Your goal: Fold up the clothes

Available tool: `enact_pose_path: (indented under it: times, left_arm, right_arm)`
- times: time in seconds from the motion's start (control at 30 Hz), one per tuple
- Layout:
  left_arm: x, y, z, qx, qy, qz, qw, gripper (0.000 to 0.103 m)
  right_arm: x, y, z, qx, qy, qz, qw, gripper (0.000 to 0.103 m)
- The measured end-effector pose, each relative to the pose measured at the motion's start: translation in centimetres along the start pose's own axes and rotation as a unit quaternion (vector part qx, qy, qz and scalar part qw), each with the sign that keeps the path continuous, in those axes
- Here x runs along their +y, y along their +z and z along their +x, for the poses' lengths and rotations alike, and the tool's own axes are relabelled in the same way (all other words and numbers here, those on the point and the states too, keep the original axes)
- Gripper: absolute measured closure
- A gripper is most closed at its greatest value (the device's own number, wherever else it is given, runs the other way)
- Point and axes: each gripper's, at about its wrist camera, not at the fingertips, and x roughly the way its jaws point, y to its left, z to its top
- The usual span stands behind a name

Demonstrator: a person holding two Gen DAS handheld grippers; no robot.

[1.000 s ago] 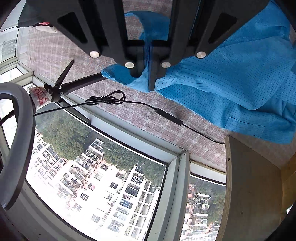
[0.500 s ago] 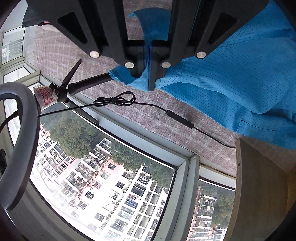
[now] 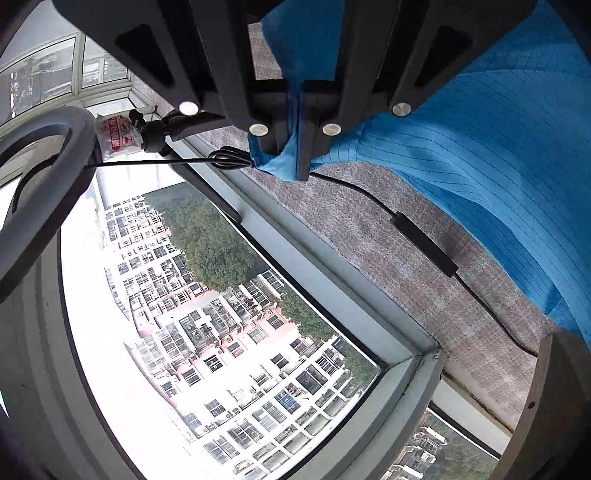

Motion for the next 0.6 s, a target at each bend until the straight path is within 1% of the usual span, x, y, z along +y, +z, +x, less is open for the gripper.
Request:
enact_pose_path:
  times: [0.03,0.07,0.1,0.13,0.17,0.2,0.23,0.27,0.33,0.4,0.43,0.5,0.57,0.6]
  left_arm:
    - [-0.2,0.1,0.5,0.007,-0.001,0.005,1.0000,0.088]
    - [-0.2,0.0,0.6,0.014,0.000,0.011,0.9998,0.081]
    - [-0.1,-0.1,0.3,0.018,0.001,0.017,0.9997,0.078]
    - [0.1,-0.4,-0.4,0.017,-0.001,0.024,0.9996,0.077]
    - [0.4,-0.8,-1.3,0.014,-0.008,0.033,0.9993,0.075]
    - [0.8,-1.3,-2.3,0.014,-0.014,0.039,0.9991,0.067]
    - [1.2,-1.8,-3.2,0.015,-0.016,0.044,0.9988,0.064]
    - [1.6,-2.5,-4.2,0.014,-0.013,0.053,0.9984,0.064]
    - [2.5,-4.1,-6.0,0.014,-0.003,0.063,0.9979,0.063]
    - [3.5,-6.2,-7.6,0.013,0.000,0.057,0.9983,0.064]
    - [4.1,-7.6,-8.3,0.009,-0.009,0.049,0.9987,0.063]
    - [5.4,-10.9,-9.4,0.008,-0.041,0.018,0.9990,0.058]
    - [5.9,-14.8,-9.1,0.025,-0.075,-0.008,0.9968,0.057]
    - [5.2,-17.0,-8.7,0.034,-0.095,-0.020,0.9947,0.056]
  right_arm:
    - [0.9,-0.2,0.8,0.013,-0.009,-0.015,1.000,0.102]
    - [0.9,-0.5,0.8,0.023,0.001,-0.017,1.000,0.101]
    - [0.8,-0.8,0.9,0.032,0.011,-0.018,0.999,0.099]
    - [0.8,-1.2,0.9,0.041,0.022,-0.020,0.999,0.092]
    - [0.8,-1.5,0.9,0.051,0.032,-0.022,0.998,0.087]
    - [0.7,-1.8,0.9,0.060,0.043,-0.024,0.997,0.074]
    - [0.7,-2.1,1.0,0.070,0.053,-0.026,0.996,0.060]
    - [0.7,-2.4,1.0,0.079,0.063,-0.028,0.994,0.055]
    - [-0.7,-2.9,-0.6,0.078,0.102,-0.010,0.992,0.054]
    - [-2.4,-3.4,-2.8,0.074,0.124,0.010,0.989,0.054]
    - [-3.1,-3.6,-4.0,0.066,0.129,0.017,0.989,0.053]
    - [-4.4,-4.6,-6.4,0.056,0.126,0.033,0.990,0.053]
    - [-5.2,-5.9,-8.9,0.048,0.128,0.048,0.990,0.053]
    - [-5.5,-6.7,-10.2,0.043,0.132,0.054,0.989,0.052]
